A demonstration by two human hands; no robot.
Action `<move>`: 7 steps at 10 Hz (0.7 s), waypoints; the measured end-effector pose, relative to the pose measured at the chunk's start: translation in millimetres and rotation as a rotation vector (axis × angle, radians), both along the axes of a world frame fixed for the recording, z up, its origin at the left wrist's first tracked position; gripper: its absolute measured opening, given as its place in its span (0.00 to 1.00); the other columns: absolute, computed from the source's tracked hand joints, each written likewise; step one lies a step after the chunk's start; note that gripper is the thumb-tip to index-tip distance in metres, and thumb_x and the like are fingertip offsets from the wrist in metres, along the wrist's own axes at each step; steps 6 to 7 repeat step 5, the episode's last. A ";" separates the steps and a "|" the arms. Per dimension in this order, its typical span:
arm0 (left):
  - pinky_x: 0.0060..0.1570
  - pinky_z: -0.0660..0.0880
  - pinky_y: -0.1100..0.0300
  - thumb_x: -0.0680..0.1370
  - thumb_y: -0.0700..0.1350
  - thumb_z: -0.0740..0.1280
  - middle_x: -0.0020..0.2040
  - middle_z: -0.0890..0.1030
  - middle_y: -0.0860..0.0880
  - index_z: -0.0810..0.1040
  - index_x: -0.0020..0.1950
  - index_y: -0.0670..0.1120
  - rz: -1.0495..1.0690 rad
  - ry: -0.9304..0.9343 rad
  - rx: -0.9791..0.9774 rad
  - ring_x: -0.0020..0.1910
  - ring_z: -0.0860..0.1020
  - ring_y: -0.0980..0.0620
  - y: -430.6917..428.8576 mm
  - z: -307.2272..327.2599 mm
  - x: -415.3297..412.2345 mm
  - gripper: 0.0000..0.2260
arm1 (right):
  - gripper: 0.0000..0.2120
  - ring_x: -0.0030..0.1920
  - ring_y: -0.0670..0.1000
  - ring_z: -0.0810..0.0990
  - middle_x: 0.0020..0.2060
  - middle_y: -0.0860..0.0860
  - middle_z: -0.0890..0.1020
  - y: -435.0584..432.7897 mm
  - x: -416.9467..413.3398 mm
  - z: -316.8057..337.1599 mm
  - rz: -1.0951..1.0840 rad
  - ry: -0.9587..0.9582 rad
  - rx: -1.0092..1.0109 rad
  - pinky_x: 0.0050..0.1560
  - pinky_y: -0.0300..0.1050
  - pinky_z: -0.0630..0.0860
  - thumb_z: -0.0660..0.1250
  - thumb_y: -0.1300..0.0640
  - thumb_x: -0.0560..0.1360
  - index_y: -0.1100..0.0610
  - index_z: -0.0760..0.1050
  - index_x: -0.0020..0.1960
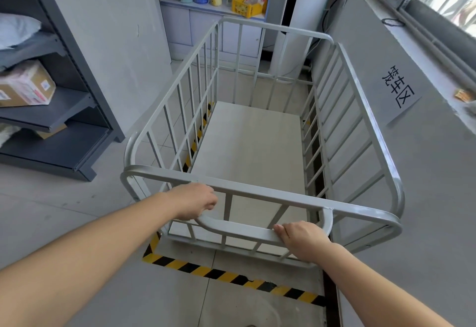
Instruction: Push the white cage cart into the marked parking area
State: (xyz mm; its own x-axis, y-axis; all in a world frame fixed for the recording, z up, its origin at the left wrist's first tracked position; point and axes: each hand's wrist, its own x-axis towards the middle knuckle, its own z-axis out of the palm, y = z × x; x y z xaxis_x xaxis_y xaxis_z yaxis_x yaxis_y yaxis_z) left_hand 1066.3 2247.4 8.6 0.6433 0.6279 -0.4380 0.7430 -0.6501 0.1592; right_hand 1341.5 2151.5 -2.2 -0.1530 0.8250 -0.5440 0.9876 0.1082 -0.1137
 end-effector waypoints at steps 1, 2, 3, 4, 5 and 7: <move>0.52 0.73 0.56 0.81 0.44 0.56 0.52 0.76 0.53 0.76 0.55 0.49 0.041 0.003 -0.021 0.50 0.73 0.53 4.5 15.0 -15.9 0.10 | 0.18 0.41 0.52 0.77 0.39 0.50 0.78 -1.7 -6.3 4.9 -0.047 -0.011 0.047 0.44 0.47 0.73 0.46 0.44 0.81 0.50 0.70 0.44; 0.51 0.72 0.57 0.82 0.45 0.55 0.54 0.75 0.53 0.76 0.57 0.50 0.045 -0.023 0.002 0.51 0.73 0.53 4.6 28.1 -23.9 0.11 | 0.17 0.40 0.52 0.75 0.38 0.48 0.77 -3.1 -9.3 9.3 -0.032 -0.056 0.116 0.45 0.48 0.68 0.47 0.43 0.81 0.49 0.68 0.43; 0.52 0.73 0.56 0.82 0.46 0.56 0.53 0.75 0.53 0.76 0.56 0.50 0.051 -0.008 0.005 0.51 0.73 0.53 -0.1 35.8 -28.9 0.10 | 0.12 0.44 0.53 0.74 0.38 0.46 0.74 -4.4 -12.6 23.0 -0.020 -0.081 0.152 0.47 0.49 0.66 0.48 0.45 0.81 0.47 0.65 0.43; 0.53 0.74 0.54 0.81 0.47 0.57 0.53 0.76 0.51 0.77 0.55 0.49 0.064 -0.015 -0.002 0.51 0.75 0.51 -4.6 42.2 -30.5 0.10 | 0.17 0.44 0.52 0.74 0.38 0.45 0.73 -7.1 -18.0 39.6 -0.034 -0.095 0.183 0.44 0.48 0.65 0.49 0.45 0.81 0.46 0.61 0.35; 0.54 0.73 0.54 0.81 0.48 0.58 0.53 0.76 0.50 0.77 0.55 0.48 0.062 -0.015 -0.003 0.52 0.75 0.51 -3.3 49.5 -31.5 0.10 | 0.18 0.48 0.53 0.77 0.39 0.45 0.73 -7.6 -21.1 50.3 -0.101 -0.110 0.195 0.47 0.49 0.69 0.49 0.44 0.81 0.46 0.60 0.33; 0.54 0.73 0.54 0.81 0.48 0.58 0.53 0.76 0.50 0.77 0.55 0.48 0.062 -0.015 -0.003 0.52 0.75 0.51 -3.3 49.5 -31.5 0.10 | 0.18 0.48 0.53 0.77 0.39 0.45 0.73 -7.6 -21.1 50.3 -0.101 -0.110 0.195 0.47 0.49 0.69 0.49 0.44 0.81 0.46 0.60 0.33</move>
